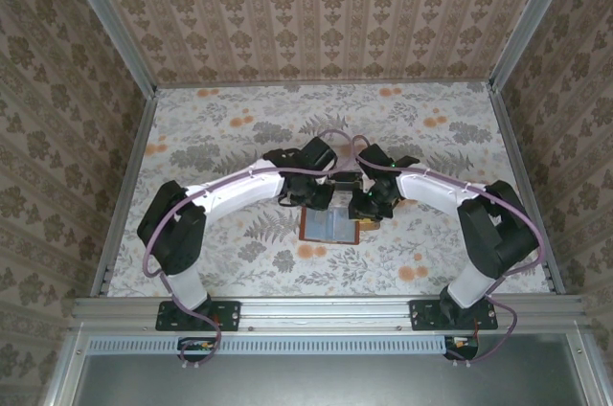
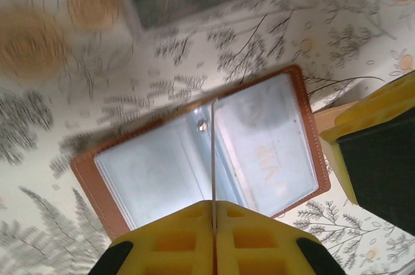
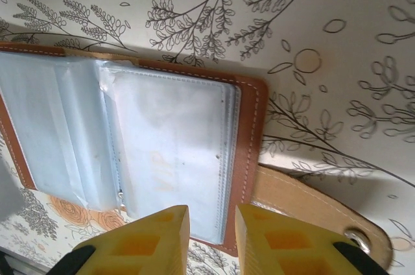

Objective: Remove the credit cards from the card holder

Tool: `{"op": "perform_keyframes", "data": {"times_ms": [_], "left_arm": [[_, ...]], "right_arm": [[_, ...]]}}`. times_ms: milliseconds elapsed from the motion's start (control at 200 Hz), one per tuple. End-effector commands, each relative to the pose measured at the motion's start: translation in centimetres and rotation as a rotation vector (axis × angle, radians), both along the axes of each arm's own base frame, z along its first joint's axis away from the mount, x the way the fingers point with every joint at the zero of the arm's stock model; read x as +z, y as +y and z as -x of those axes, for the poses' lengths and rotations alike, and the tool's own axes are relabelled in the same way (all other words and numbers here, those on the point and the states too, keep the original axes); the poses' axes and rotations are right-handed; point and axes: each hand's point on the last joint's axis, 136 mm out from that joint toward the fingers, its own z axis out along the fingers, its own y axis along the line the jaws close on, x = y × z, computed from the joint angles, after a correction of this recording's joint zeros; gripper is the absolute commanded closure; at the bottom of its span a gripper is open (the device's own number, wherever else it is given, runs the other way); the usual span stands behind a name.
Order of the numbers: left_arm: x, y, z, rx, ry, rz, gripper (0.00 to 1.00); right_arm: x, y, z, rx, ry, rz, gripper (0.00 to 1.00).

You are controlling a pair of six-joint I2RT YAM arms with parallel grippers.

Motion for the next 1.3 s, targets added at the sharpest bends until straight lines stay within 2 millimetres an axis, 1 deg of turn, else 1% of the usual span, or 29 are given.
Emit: {"op": "perform_keyframes", "data": {"times_ms": [0, 115, 280, 380, 445, 665, 780, 895, 1015, 1155, 1295], "left_arm": [[2.1, 0.1, -0.8, -0.235, -0.123, -0.046, 0.97], [3.0, -0.4, -1.3, -0.427, -0.194, -0.07, 1.0], [4.4, -1.0, -2.6, -0.638, -0.314, -0.102, 1.0], [5.3, -1.5, -2.6, -0.771, -0.355, -0.1, 1.0], [5.4, -1.8, -2.3, -0.88, -0.383, -0.1, 1.0], [5.1, -2.4, -3.2, -1.12, -0.454, -0.156, 1.0], [4.9, -2.9, -4.4, -1.171, -0.461, -0.19, 1.0], [4.6, -3.3, -5.5, -1.198, -0.452, -0.186, 1.0], [3.8, -3.6, -6.4, -1.218, -0.43, -0.185, 1.0], [3.2, -3.9, -7.7, -1.211, -0.428, -0.199, 1.0], [3.0, -4.3, -8.9, -1.198, -0.451, -0.209, 1.0]], "right_arm": [[1.2, -1.4, 0.0, -0.002, -0.02, 0.042, 0.74], [1.5, -2.1, 0.0, -0.014, -0.025, 0.049, 0.74], [2.1, -3.1, 0.0, -0.03, -0.035, 0.06, 0.74], [2.5, -3.6, 0.1, -0.036, -0.045, 0.064, 0.74], [2.7, -4.0, 0.1, -0.041, -0.049, 0.068, 0.74], [3.4, -4.9, 0.4, -0.054, -0.063, 0.078, 0.74], [3.6, -5.3, 0.5, -0.062, -0.065, 0.082, 0.74], [3.6, -5.8, 0.6, -0.072, -0.067, 0.087, 0.74], [3.6, -6.2, 0.7, -0.079, -0.065, 0.089, 0.74], [3.6, -6.6, 0.8, -0.086, -0.063, 0.091, 0.74], [3.6, -6.6, 0.7, -0.087, -0.062, 0.092, 0.74]]}}
